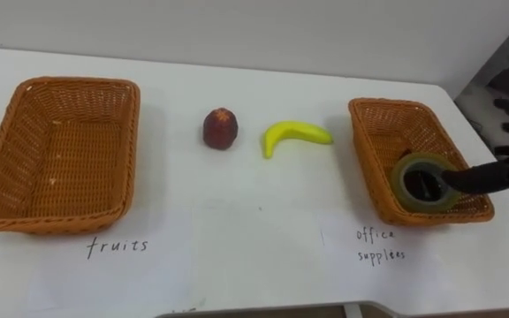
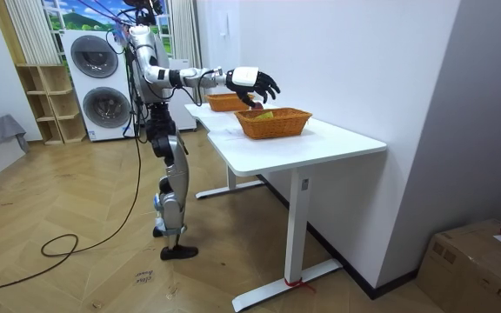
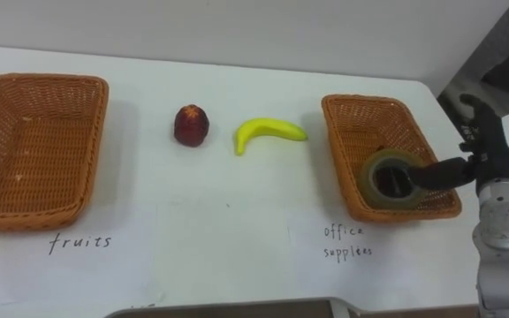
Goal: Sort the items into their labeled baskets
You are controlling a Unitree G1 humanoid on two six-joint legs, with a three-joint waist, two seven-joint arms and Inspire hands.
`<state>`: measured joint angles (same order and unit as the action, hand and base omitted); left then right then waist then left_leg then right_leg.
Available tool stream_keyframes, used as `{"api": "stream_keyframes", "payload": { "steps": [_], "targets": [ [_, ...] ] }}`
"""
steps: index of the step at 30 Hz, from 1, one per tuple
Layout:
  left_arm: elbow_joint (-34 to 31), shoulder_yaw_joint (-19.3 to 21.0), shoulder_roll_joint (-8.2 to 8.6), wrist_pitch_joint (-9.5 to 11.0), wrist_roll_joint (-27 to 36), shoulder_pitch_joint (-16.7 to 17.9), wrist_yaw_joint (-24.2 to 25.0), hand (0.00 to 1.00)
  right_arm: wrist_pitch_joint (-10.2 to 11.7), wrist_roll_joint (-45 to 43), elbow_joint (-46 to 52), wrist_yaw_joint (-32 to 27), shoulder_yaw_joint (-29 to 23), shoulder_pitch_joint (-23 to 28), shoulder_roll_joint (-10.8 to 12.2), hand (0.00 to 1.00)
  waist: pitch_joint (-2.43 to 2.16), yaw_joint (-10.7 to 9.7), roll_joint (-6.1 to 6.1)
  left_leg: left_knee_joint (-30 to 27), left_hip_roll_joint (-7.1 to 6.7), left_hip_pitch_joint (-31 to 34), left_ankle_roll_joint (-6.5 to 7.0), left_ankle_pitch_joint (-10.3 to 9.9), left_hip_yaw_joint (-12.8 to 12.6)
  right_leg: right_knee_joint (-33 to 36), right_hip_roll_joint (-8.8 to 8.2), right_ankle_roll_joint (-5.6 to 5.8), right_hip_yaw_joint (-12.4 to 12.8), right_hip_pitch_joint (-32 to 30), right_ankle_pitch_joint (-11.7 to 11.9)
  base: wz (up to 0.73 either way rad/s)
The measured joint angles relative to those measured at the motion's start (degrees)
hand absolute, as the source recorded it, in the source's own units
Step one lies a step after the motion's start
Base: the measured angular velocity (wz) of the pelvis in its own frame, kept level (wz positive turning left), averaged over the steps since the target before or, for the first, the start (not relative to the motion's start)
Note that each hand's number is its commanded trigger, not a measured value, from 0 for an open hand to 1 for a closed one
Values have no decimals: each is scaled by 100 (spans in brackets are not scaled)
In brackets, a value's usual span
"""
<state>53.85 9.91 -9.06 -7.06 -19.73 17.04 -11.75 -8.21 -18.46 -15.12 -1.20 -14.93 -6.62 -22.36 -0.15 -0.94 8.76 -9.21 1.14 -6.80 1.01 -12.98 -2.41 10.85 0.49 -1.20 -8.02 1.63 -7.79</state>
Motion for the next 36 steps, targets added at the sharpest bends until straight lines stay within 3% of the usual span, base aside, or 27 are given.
{"api": "stream_keyframes", "payload": {
  "steps": [10,23,29,31,36],
  "targets": [
    [1,1,-46,1,1,4,-1,0,1,-14,-2,-1,0,1,0,0,7,-23,-10,-2,7,1,1,1,-6,3,-4,-1,0,-2,0,0],
    [-8,-23,-49,-5,3,-129,-62,0,1,582,14,-1,1,-1,-1,0,3,-20,-33,54,13,26,0,0,-57,34,16,-4,11,-55,3,-1],
    [-237,-26,-38,-3,221,-257,-60,0,0,782,307,-64,18,-37,-1,0,46,97,-146,53,16,-50,3,2,-105,84,15,-3,87,-58,2,-6],
    [-248,-23,-45,-1,214,-298,-51,0,-3,754,370,-68,22,-144,-1,0,19,121,-210,52,17,-46,3,2,-98,88,13,-3,88,-42,2,-2],
    [-215,-26,-58,0,219,-350,-41,0,-2,792,473,-88,26,-281,-1,0,6,144,-227,33,7,-64,2,3,-77,109,9,-5,71,-8,0,2]
  ]
}}
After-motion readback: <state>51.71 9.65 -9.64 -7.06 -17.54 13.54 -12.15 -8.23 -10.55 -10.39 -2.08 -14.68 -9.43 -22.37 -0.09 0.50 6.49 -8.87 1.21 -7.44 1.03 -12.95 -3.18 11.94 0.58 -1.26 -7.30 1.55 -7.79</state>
